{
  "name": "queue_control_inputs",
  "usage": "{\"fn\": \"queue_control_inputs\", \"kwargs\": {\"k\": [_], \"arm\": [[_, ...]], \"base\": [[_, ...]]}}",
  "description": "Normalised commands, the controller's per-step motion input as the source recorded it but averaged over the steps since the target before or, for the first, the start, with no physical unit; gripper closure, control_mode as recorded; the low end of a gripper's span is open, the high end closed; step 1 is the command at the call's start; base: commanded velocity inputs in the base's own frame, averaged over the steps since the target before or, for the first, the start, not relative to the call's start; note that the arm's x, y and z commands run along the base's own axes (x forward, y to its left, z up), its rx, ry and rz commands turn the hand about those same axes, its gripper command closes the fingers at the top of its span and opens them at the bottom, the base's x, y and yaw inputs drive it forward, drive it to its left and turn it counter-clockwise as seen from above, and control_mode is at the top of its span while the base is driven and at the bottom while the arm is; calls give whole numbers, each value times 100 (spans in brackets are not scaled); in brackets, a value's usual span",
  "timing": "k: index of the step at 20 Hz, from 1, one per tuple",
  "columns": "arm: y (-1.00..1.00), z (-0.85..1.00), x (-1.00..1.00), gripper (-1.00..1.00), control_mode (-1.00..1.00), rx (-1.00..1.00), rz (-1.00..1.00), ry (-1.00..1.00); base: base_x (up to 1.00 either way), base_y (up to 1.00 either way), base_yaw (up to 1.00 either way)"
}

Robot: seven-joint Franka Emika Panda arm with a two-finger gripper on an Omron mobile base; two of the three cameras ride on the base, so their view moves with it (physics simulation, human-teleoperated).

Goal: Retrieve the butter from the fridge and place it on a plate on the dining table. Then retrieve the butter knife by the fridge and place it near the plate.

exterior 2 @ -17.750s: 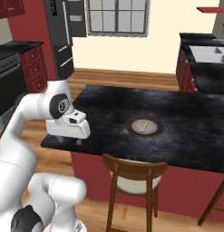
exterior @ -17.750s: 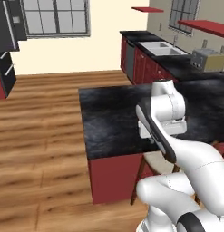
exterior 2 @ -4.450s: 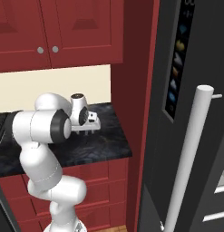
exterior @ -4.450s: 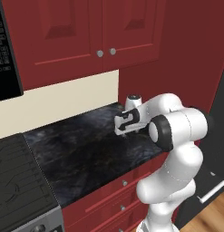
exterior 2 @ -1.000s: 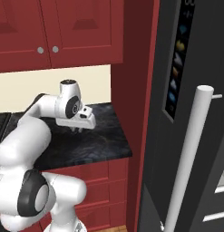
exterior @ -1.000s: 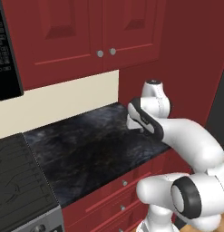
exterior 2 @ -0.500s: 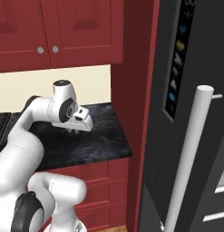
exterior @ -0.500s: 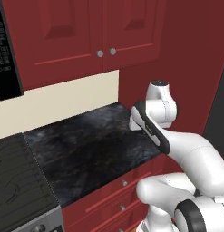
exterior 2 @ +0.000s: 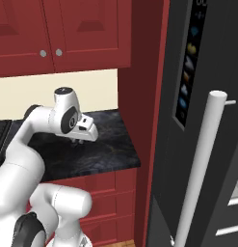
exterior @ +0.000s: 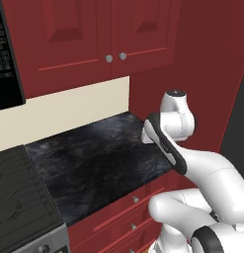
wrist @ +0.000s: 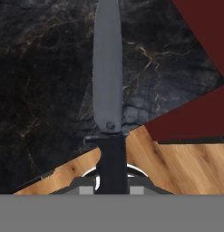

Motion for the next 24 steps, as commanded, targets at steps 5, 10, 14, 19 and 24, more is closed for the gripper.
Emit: {"fn": "queue_control_inputs", "kwargs": {"k": [5,10,14,19,24], "arm": [[0,0,0,100,100,0,0,0],[0,0,0,100,100,0,0,0],[0,0,0,100,100,0,0,0],[0,0,0,100,100,0,0,0],[0,0,0,100,100,0,0,0]], "base": [[-38,2,0],[-56,16,12],[-98,7,39],[-75,17,61],[-40,36,50]]}}
